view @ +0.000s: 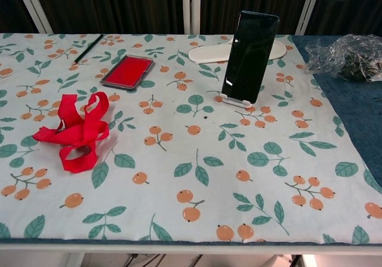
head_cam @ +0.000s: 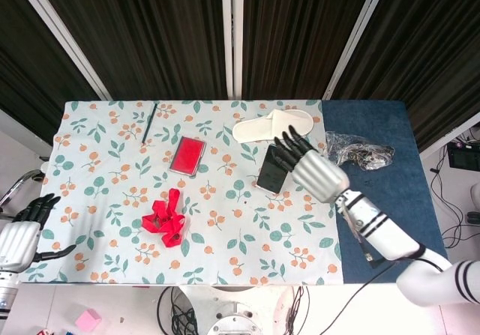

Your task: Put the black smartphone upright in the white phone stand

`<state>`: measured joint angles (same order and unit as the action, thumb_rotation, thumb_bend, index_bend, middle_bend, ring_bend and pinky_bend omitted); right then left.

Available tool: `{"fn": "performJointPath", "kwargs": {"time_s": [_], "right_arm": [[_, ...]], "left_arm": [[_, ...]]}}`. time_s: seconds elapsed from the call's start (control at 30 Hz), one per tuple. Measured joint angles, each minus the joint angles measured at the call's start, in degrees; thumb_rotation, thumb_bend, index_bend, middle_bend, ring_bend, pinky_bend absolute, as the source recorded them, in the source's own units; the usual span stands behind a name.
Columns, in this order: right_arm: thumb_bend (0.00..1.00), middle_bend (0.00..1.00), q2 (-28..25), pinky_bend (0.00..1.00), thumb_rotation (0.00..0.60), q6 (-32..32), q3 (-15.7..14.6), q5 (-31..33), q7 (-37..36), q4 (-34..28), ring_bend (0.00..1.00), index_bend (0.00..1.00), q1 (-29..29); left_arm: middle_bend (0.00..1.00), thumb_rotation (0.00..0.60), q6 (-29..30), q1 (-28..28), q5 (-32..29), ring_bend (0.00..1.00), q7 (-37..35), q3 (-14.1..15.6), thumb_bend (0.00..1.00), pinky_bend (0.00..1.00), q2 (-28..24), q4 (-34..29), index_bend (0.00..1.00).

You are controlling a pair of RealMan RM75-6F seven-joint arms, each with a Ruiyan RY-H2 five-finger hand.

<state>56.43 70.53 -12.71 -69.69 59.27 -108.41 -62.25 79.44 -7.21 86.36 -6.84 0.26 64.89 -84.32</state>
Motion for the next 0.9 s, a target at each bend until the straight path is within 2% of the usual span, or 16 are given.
{"fn": "performJointPath", "kwargs": {"time_s": [0.13,0.3,0.47,0.57,0.67,0.73,0.9], "right_arm": [[0.23,0.00,-3.1,0.00,0.600,4.3,-0.8,-2.5,-13.4,0.0,0.00,0.00,6.5],[0.22,0.00,-4.2,0.00,0.600,10.5,-2.1,-6.6,-36.1,4.6,0.00,0.00,17.3],[0.22,0.00,0.1,0.00,0.600,18.1,-2.7,-9.1,-55.6,18.8,0.00,0.00,33.7],[0.22,0.00,4.3,0.00,0.600,20.3,-2.3,-9.3,-64.2,28.6,0.00,0.00,40.4],[0.22,0.00,8.9,0.00,0.600,21.6,-1.4,-9.5,-70.5,36.9,0.00,0.00,45.5],[0.22,0.00,11.3,0.00,0.600,21.9,-0.4,-10.0,-73.0,40.0,0.00,0.00,48.2],[0.24,0.00,13.0,0.00,0.600,21.7,2.0,-11.8,-73.0,41.4,0.00,0.00,50.0]], "left_arm": [[0.07,0.425,-0.3,-0.4,0.1,0.07,1.2,-0.2,0.02,0.22,0.1,-0.8,0.10],[0.07,0.425,-0.2,-0.7,0.3,0.07,3.1,-0.4,0.02,0.22,0.8,-1.7,0.10],[0.07,0.424,0.2,-0.9,0.6,0.07,5.1,-0.5,0.02,0.22,0.7,-3.2,0.10],[0.07,0.425,0.7,-1.0,0.9,0.07,6.2,-0.7,0.02,0.22,0.4,-3.8,0.10],[0.07,0.422,1.7,-1.2,1.8,0.07,7.3,-1.0,0.02,0.22,0.2,-4.0,0.10],[0.07,0.421,2.2,-1.3,2.4,0.07,7.6,-1.0,0.02,0.22,0.2,-4.0,0.10],[0.07,0.419,4.2,-1.7,4.7,0.07,7.8,-1.4,0.02,0.22,0.4,-3.4,0.10]]}}
